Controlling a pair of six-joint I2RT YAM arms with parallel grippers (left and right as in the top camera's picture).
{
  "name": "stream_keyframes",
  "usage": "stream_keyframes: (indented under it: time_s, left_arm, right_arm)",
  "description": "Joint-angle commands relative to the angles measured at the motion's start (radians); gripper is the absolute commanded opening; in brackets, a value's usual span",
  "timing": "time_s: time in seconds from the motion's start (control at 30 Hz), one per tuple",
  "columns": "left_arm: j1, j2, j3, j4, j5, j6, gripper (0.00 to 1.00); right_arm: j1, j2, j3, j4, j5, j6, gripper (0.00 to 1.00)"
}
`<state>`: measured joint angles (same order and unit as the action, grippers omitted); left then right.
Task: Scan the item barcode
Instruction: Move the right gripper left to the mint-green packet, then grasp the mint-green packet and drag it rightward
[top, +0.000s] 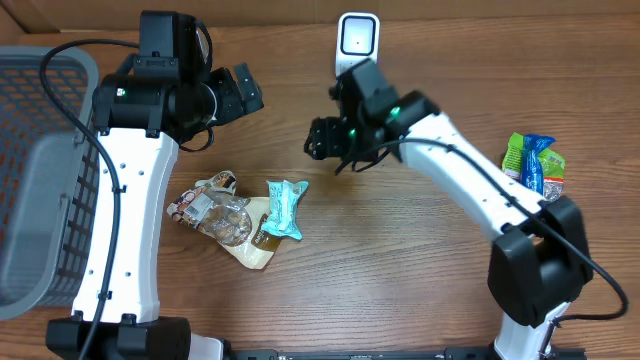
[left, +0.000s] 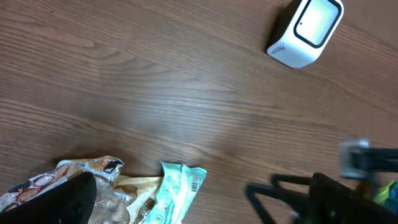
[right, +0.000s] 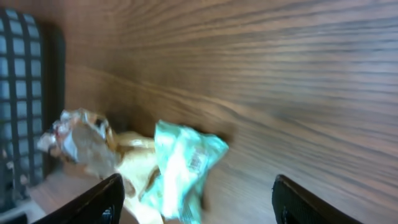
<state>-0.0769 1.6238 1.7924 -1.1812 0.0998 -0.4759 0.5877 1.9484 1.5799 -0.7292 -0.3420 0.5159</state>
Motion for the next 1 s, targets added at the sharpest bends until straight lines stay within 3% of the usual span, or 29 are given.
stream_keyframes:
  time_s: [0.0,0.27,0.57,0.77,0.87,0.97]
  left_arm:
    - [-0.002,0.009,0.003,0.003,-0.006,-0.003,1.00]
    - [-0.002,0.009,0.003,0.003,-0.006,-0.003,1.00]
    - [-0.002,0.009,0.003,0.003,-0.006,-0.003,1.00]
    - [-0.002,0.009,0.003,0.003,-0.006,-0.003,1.00]
    - [-0.002,0.009,0.003,0.003,-0.006,-0.003,1.00]
    - [-0.002,0.009,0.003,0.003,-0.006,-0.003,1.00]
  right_arm:
    - [0.037,-0.005,-0.068,0.087,0.017,0.117,0.73]
    - [0.099,0.013,-0.180,0.243,0.072,0.195,0.68]
    - [0.221,0.115,-0.186,0.222,0.042,0.245,0.63]
    - [0.236,0.123,-0.186,0.170,0.034,0.248,0.41]
    - [0.228,0.123,-0.185,0.129,0.033,0.243,0.24]
    - [0.209,0.109,-0.175,0.106,-0.008,0.151,0.23]
